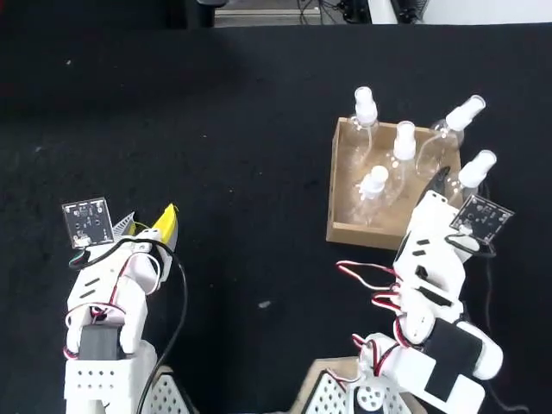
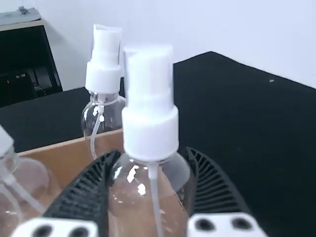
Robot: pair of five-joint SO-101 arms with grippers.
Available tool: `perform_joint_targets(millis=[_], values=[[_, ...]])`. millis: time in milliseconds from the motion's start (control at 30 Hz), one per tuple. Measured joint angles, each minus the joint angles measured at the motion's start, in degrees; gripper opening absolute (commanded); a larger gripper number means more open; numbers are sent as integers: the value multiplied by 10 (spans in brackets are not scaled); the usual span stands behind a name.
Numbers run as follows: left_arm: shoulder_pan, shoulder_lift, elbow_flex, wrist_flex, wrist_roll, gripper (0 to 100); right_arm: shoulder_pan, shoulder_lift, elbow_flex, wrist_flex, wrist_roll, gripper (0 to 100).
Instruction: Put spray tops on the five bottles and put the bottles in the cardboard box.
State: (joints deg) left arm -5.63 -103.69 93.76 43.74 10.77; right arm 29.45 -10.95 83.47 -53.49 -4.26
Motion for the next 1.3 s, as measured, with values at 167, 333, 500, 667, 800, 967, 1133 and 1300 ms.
perform_joint_targets(millis=[167, 333, 500, 667, 800, 967, 1133, 1300], values=[[0, 0, 0, 0, 0, 213, 0, 0, 0, 5, 0, 138], [0, 0, 0, 0, 0, 213, 0, 1, 8, 5, 0, 139], [0, 0, 0, 0, 0, 213, -5, 0, 8, 22, 0, 138], [0, 0, 0, 0, 0, 213, -8, 0, 8, 23, 0, 139], [0, 0, 0, 0, 0, 213, -8, 0, 8, 24, 0, 139], [0, 0, 0, 0, 0, 213, -10, 0, 8, 24, 0, 179], [0, 0, 0, 0, 0, 213, -12, 0, 9, 31, -1, 250], [0, 0, 0, 0, 0, 213, -11, 0, 9, 33, -1, 250]])
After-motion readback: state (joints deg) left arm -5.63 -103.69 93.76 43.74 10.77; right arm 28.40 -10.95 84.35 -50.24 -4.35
